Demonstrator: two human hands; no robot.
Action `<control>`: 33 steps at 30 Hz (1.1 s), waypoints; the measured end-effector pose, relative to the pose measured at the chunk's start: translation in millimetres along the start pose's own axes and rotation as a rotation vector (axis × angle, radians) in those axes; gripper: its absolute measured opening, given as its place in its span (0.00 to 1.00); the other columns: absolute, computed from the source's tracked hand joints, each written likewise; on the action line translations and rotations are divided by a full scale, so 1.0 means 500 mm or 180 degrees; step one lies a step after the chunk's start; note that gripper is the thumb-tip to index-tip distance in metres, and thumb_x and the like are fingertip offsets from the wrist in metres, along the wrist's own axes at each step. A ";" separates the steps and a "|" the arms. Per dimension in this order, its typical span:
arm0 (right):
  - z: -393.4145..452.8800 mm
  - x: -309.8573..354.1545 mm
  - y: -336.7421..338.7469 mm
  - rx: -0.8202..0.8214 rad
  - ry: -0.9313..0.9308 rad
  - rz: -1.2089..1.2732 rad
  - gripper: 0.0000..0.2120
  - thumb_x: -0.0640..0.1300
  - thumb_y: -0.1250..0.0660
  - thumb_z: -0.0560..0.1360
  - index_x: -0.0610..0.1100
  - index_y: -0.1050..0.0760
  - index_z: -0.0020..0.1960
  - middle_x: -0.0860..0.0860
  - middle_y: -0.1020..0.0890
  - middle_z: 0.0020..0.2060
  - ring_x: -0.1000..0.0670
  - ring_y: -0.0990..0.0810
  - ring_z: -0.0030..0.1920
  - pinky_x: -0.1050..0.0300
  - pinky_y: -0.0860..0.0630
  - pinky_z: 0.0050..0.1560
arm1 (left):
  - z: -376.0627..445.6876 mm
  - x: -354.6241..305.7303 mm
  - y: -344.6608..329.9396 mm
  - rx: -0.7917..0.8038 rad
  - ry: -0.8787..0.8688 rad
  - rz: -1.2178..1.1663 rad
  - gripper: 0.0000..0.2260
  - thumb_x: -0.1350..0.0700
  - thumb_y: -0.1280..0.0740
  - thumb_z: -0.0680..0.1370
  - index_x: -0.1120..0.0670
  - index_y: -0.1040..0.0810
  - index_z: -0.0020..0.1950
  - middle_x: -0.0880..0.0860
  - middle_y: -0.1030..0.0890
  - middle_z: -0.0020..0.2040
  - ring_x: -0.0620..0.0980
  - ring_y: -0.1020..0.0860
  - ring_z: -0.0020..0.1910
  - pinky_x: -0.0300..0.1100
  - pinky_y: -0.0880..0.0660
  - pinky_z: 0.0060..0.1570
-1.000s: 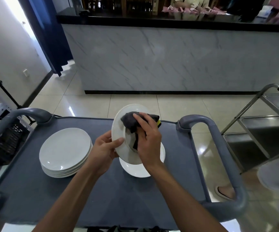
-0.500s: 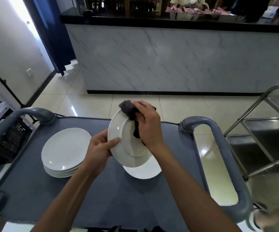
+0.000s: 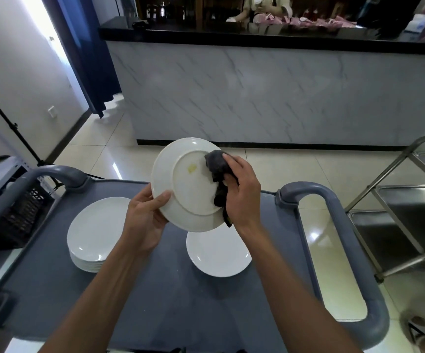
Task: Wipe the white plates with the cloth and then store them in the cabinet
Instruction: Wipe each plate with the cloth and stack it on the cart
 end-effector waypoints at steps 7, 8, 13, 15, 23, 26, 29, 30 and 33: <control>-0.050 0.021 0.014 -0.0408 0.0330 -0.0061 0.19 0.29 0.40 0.80 0.41 0.22 0.67 0.44 0.25 0.67 0.45 0.27 0.68 0.47 0.28 0.68 | 0.013 -0.017 -0.030 -0.0141 -0.0071 -0.0266 0.17 0.65 0.36 0.79 0.60 0.24 0.68 0.61 0.19 0.62 0.56 0.19 0.56 0.47 0.18 0.45; -0.058 0.029 0.013 -0.0425 0.0429 -0.0106 0.19 0.29 0.40 0.80 0.41 0.22 0.67 0.43 0.25 0.67 0.45 0.27 0.69 0.47 0.28 0.68 | 0.015 -0.019 -0.033 -0.0160 -0.0080 -0.0272 0.17 0.65 0.36 0.79 0.59 0.23 0.68 0.61 0.19 0.63 0.57 0.19 0.57 0.48 0.18 0.46; -0.079 0.086 0.001 -0.0442 0.0809 -0.0182 0.17 0.43 0.46 0.86 0.40 0.21 0.65 0.41 0.25 0.67 0.41 0.26 0.67 0.44 0.26 0.65 | 0.024 -0.029 -0.046 -0.0194 -0.0117 -0.0433 0.14 0.65 0.37 0.80 0.57 0.22 0.65 0.60 0.18 0.62 0.58 0.18 0.58 0.50 0.18 0.48; -0.085 0.108 0.000 -0.0427 0.0907 -0.0243 0.21 0.49 0.48 0.86 0.39 0.21 0.65 0.40 0.24 0.66 0.40 0.25 0.66 0.42 0.25 0.64 | 0.029 -0.033 -0.050 -0.0221 -0.0119 -0.0463 0.14 0.64 0.37 0.80 0.57 0.22 0.64 0.62 0.19 0.63 0.59 0.18 0.57 0.52 0.17 0.50; -0.127 0.120 -0.033 -0.0148 0.1118 -0.0386 0.15 0.31 0.32 0.78 0.38 0.20 0.64 0.39 0.23 0.65 0.37 0.25 0.64 0.41 0.25 0.62 | 0.035 -0.040 -0.047 -0.0320 -0.0125 -0.0358 0.15 0.62 0.37 0.82 0.56 0.24 0.69 0.62 0.20 0.64 0.64 0.20 0.62 0.57 0.19 0.56; -0.128 0.106 -0.022 -0.0172 0.1236 -0.0430 0.13 0.35 0.37 0.82 0.39 0.20 0.63 0.39 0.23 0.64 0.38 0.25 0.64 0.41 0.26 0.62 | 0.028 -0.040 -0.048 -0.0254 -0.0110 -0.0423 0.14 0.62 0.37 0.81 0.56 0.23 0.66 0.61 0.18 0.63 0.62 0.19 0.59 0.54 0.17 0.49; -0.124 0.080 -0.008 -0.0157 0.1185 -0.0384 0.14 0.35 0.40 0.83 0.39 0.21 0.64 0.39 0.24 0.65 0.38 0.26 0.66 0.41 0.26 0.63 | 0.026 -0.037 -0.049 -0.0182 -0.0106 -0.0395 0.16 0.62 0.37 0.81 0.56 0.24 0.68 0.61 0.20 0.66 0.61 0.20 0.61 0.54 0.18 0.53; -0.120 0.071 -0.001 -0.0174 0.1149 -0.0372 0.15 0.33 0.39 0.81 0.39 0.21 0.65 0.40 0.25 0.66 0.39 0.26 0.66 0.41 0.26 0.64 | 0.025 -0.036 -0.049 -0.0162 -0.0106 -0.0386 0.16 0.63 0.37 0.81 0.56 0.24 0.68 0.60 0.20 0.66 0.60 0.21 0.61 0.54 0.19 0.54; -0.102 0.051 0.022 -0.0271 0.0979 -0.0309 0.18 0.29 0.39 0.79 0.40 0.21 0.65 0.41 0.25 0.67 0.41 0.26 0.67 0.44 0.26 0.66 | 0.023 -0.033 -0.054 -0.0089 -0.0093 -0.0376 0.14 0.62 0.37 0.80 0.54 0.21 0.64 0.57 0.18 0.62 0.57 0.19 0.58 0.50 0.18 0.51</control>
Point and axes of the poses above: each hand's wrist, its own z-axis towards the middle knuckle, its own y-axis out of the back of the hand, x = y × z, the point moved 9 cm from there along z, towards the middle knuckle
